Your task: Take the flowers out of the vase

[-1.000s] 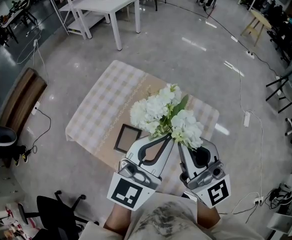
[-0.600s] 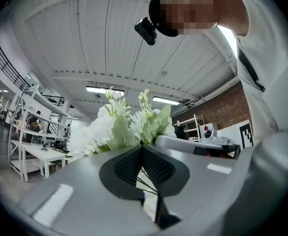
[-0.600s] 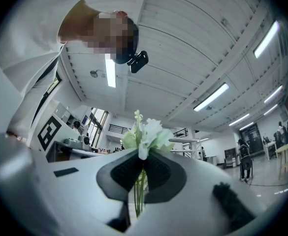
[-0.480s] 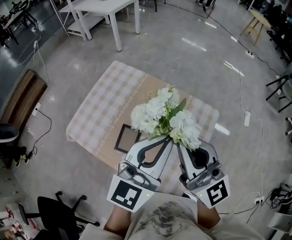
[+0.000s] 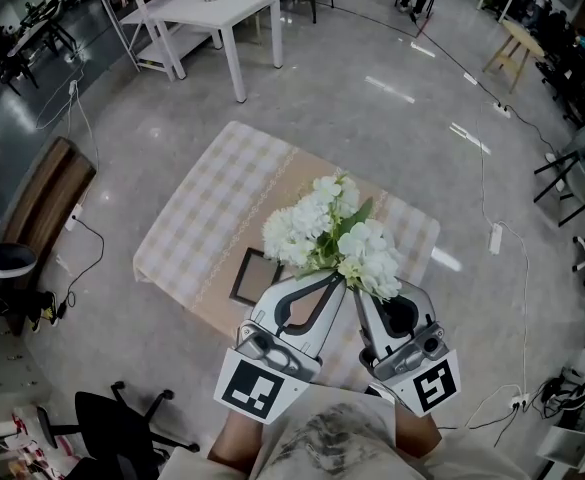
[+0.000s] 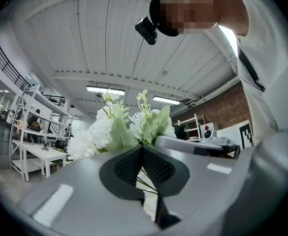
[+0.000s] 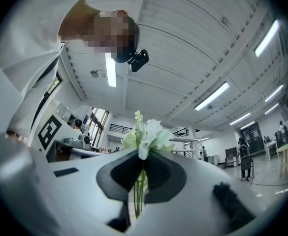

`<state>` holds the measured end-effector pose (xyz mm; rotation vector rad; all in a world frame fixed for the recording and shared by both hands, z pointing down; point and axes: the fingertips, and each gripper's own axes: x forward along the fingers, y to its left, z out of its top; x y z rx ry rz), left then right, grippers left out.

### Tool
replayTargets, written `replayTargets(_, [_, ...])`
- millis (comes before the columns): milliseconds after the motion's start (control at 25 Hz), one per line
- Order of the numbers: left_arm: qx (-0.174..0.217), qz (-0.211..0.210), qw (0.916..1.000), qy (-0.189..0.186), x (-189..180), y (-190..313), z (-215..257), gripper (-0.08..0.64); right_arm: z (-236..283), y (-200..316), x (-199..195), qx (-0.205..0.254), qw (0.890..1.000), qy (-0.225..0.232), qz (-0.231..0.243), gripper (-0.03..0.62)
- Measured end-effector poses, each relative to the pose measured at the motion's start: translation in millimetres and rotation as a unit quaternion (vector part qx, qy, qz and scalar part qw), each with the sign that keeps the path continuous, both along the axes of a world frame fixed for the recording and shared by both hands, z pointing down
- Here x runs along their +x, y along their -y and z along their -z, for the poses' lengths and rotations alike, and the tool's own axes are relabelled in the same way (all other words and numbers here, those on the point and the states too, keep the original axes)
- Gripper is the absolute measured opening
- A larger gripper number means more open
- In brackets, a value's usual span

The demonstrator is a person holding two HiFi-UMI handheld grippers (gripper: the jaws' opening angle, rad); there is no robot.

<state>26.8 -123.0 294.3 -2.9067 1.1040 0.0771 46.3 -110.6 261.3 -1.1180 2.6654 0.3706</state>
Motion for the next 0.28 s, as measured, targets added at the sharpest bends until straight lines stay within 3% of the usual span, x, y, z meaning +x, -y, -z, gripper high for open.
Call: replayTargets(280, [-0.001,0.001,1.0000,-0.002,-0.7,0.7,-0.1,0.009,0.0,0.5,-0.9,0.001,1.000,-0.001,0.001,0.020])
